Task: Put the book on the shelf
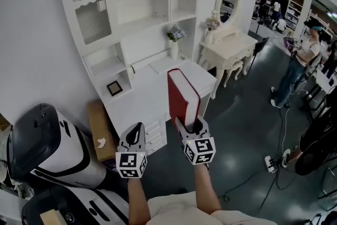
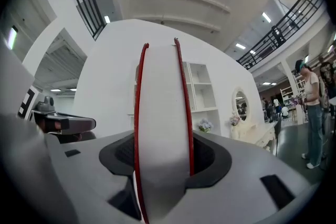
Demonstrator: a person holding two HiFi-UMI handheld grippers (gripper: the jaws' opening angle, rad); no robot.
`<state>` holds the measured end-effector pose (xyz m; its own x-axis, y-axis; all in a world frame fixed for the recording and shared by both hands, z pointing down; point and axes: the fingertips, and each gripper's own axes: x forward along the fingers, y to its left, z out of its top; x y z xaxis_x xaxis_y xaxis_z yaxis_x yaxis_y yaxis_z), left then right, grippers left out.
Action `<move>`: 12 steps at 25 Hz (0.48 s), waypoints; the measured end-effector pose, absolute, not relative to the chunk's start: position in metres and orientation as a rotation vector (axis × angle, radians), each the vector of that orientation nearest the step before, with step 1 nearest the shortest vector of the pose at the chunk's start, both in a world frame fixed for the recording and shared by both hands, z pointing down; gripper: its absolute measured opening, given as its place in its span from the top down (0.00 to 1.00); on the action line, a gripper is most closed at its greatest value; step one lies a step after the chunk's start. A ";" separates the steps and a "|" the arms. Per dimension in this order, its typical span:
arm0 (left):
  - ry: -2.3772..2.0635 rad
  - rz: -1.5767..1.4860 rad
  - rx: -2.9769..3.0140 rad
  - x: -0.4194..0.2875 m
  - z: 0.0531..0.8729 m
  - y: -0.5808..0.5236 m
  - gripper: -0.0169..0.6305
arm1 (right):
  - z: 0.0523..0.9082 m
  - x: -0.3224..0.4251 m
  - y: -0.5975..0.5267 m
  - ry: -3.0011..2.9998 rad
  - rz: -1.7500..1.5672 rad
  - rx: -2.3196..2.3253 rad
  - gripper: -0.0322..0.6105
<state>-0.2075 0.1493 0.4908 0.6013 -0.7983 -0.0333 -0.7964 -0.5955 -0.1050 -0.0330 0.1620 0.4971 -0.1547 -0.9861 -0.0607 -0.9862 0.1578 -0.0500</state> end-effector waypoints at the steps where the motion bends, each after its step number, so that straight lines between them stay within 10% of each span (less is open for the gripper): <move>1: 1.366 -0.017 -2.710 -0.206 0.486 0.151 0.95 | 0.496 -0.032 0.162 2.344 -0.022 -1.957 0.55; 12: 1.396 0.366 -2.939 -0.174 0.480 0.172 0.95 | 0.508 0.028 0.186 2.342 -0.037 -1.883 0.55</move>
